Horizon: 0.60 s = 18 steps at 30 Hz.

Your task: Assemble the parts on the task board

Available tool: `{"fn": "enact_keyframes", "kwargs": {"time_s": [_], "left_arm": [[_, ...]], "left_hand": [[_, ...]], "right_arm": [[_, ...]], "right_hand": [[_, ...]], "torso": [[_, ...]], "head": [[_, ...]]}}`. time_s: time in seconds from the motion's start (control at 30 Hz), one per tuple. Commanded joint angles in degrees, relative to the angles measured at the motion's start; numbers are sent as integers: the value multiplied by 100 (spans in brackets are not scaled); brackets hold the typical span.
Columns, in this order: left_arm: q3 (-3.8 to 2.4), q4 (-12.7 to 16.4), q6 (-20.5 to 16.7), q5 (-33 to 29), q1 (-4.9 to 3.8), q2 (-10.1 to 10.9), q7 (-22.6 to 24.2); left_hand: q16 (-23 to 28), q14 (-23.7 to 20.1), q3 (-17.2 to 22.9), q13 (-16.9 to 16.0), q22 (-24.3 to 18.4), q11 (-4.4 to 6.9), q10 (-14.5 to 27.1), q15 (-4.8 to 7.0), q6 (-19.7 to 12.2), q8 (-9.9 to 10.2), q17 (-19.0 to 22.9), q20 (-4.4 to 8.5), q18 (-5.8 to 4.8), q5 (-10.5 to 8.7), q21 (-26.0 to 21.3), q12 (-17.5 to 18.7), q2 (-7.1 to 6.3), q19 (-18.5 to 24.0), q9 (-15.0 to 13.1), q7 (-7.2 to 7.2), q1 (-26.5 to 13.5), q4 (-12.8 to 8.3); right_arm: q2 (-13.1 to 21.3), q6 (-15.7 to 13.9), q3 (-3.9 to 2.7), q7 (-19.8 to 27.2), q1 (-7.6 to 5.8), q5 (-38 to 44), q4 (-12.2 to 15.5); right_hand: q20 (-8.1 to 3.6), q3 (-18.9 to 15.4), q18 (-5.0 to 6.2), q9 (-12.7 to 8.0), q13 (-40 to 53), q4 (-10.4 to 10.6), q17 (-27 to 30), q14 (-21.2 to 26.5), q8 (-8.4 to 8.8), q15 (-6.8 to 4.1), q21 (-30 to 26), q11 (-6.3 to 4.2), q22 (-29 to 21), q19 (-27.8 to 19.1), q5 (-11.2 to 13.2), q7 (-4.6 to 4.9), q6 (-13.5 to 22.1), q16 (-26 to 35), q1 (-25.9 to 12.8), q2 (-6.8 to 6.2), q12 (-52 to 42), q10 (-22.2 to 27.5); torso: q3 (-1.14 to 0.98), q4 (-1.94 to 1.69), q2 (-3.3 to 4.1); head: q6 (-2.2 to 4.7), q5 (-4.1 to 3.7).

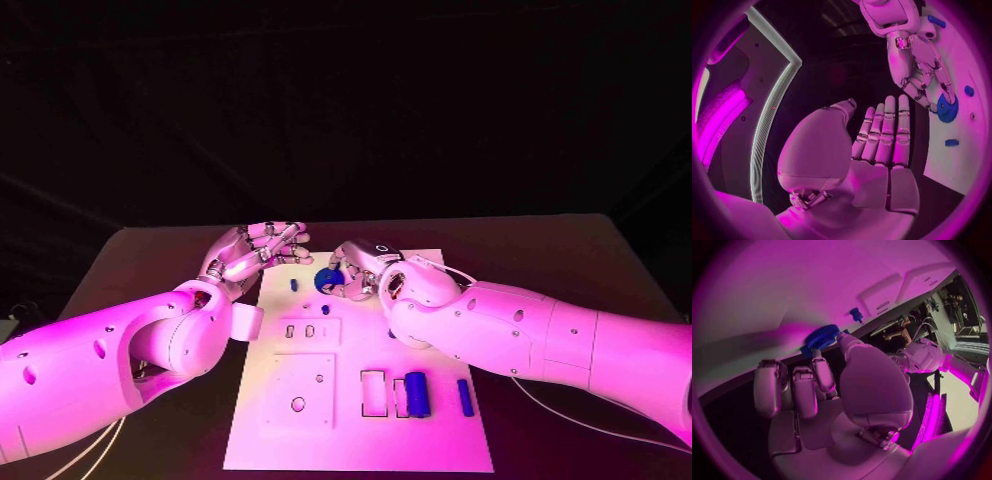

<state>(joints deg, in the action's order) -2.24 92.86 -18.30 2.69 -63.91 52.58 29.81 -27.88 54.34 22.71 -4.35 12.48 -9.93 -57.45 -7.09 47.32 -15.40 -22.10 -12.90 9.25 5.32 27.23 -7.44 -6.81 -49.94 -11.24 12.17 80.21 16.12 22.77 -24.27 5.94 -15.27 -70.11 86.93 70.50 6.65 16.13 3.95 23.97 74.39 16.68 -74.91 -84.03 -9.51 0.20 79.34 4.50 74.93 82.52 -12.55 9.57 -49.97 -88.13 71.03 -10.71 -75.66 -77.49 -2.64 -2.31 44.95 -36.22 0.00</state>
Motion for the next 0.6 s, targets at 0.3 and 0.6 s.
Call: {"fn": "enact_keyframes", "kwargs": {"time_s": [0.3, 0.6], "left_arm": [[-5, -8, 103, 7, -7, 17, 22], [-4, -110, 129, 7, -7, 33, 15]], "left_hand": [[-17, -31, 28, 7, 7, -14, -32, 5, -4, -30, -7, -9, 104, -23, 28, 42, -59, 55, -9, 113, -4, 8], [-2, -70, 33, 9, 6, -18, -27, -4, -12, -27, -10, -16, 100, -24, 25, 54, -67, 82, -10, 114, -9, 6]], "right_arm": [[340, -680, 12, 287, 14, -134, 349], [941, -876, -50, 873, -150, -1091, 972]], "right_hand": [[-23, -12, -122, 5, 65, -32, -1103, -508, -44, 9, 77, -12, 597, 83, -3, -42, -66, -47, 51, 23, -84, -98], [-26, -48, -87, -3, 38, -13, -1008, -487, -22, 9, -53, -7, 483, -3, 1, -35, -42, -15, 56, -17, -61, -75]], "torso": [[1, 17, -12], [13, 69, -82]], "head": [[6, 16], [57, 36]]}}
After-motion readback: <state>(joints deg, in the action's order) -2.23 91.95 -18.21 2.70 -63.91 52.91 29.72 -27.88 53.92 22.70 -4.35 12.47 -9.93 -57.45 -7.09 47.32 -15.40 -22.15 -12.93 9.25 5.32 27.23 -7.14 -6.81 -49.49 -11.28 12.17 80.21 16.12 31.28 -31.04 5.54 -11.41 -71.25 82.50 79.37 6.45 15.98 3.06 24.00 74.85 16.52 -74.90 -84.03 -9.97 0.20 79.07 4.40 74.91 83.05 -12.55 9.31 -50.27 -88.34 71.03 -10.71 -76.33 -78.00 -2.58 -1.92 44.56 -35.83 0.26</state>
